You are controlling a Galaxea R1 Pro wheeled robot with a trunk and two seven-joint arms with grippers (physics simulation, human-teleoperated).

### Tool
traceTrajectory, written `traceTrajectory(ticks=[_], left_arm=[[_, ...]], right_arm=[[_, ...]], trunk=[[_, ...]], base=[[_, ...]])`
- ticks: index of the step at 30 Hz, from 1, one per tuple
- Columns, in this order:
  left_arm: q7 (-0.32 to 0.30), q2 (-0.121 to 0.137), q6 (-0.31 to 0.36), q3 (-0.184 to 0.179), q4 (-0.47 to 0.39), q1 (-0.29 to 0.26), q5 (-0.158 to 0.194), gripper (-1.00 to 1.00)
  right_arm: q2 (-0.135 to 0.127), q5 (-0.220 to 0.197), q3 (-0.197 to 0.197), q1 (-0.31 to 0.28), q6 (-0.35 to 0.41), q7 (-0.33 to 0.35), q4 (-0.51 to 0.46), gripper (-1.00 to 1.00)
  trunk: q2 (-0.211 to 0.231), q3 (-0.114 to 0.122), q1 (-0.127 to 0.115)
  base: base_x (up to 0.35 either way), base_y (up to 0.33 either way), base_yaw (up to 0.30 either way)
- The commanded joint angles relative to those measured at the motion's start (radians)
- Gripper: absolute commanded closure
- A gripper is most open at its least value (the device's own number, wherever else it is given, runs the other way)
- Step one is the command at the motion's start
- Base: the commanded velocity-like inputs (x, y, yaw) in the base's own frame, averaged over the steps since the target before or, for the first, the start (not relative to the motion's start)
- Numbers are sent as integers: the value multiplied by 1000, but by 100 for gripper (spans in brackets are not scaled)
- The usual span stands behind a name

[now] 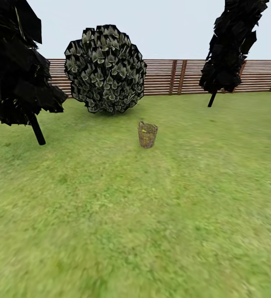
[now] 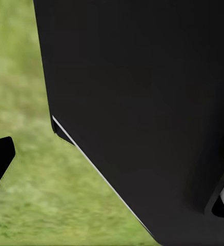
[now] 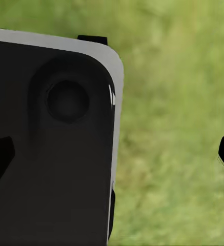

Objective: Take the three Easter eggs out of the wicker basket on the lawn in the garden, then place them on the lawn next to a single tree (choose any tree) so that all three eggs are next to the same tree and none are left in the basket.

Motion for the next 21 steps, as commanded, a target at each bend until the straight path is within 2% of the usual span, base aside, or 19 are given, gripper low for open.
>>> traceTrajectory(ticks=[1, 21], left_arm=[[1, 0, -1, 0, -2, 1, 1, -100], [1, 0, -1, 1, -2, 1, 1, -100]], right_arm=[[0, 4, 1, 0, -3, 0, 1, -100], [1, 6, 1, 0, -13, -1, 2, -100]], trunk=[[0, -1, 1], [0, -1, 1]], base=[[334, 0, 0], [334, 0, 0]])
